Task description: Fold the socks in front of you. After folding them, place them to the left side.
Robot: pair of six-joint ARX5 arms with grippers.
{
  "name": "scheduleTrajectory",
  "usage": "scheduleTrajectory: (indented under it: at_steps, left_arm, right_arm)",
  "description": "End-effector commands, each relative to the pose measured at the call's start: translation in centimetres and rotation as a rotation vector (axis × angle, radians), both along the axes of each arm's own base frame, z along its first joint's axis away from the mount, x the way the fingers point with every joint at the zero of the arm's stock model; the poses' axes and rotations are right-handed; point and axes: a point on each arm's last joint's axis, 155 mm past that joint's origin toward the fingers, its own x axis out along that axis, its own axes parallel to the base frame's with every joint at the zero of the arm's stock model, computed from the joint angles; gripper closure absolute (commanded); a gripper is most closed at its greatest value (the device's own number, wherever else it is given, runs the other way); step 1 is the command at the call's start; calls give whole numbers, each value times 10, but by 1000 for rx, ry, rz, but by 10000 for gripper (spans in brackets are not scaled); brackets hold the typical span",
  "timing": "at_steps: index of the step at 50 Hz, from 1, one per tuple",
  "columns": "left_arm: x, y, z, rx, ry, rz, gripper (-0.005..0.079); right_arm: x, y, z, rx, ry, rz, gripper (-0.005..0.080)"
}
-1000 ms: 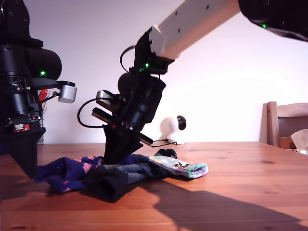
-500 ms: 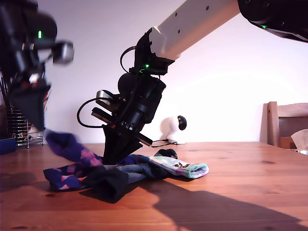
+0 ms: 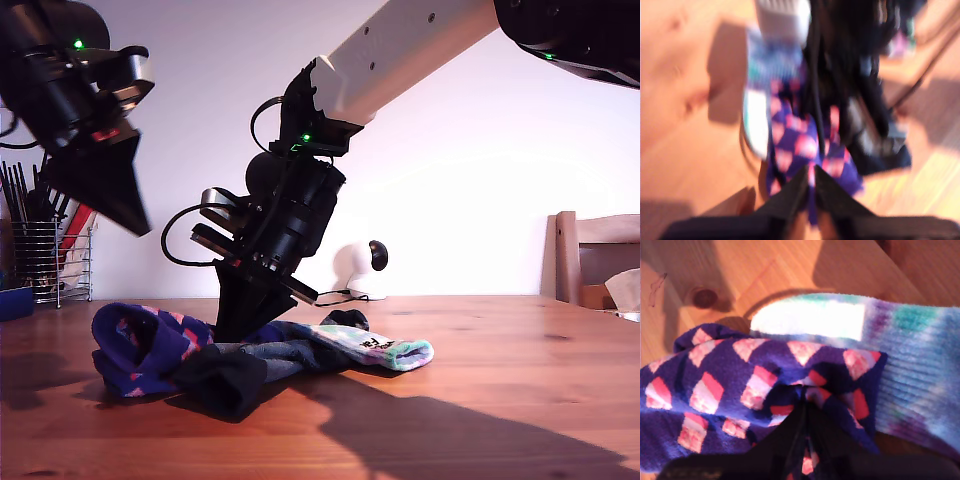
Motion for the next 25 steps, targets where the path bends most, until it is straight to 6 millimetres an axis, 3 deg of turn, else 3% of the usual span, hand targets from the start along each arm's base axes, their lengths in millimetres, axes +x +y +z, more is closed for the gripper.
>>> scheduleTrajectory:
  at_steps: [1,12,16,25]
  left_arm:
    - [-2,-3,-22,-11,71,12,677]
    - [-9,-15,-58,-58,196,-28,691]
    - [-12,-15,-75,-42,220,-66,768]
    - [-16,-18,-100,-49,279,-93,764]
  right_arm:
    - [-5,-11,-34,-56,61,-8,764]
    - [-2,-17,-34,-59,67,-22,764]
    - [-2,-18,-34,-60,68,-22,764]
    - [-2,-17,-34,-60,73,-33,764]
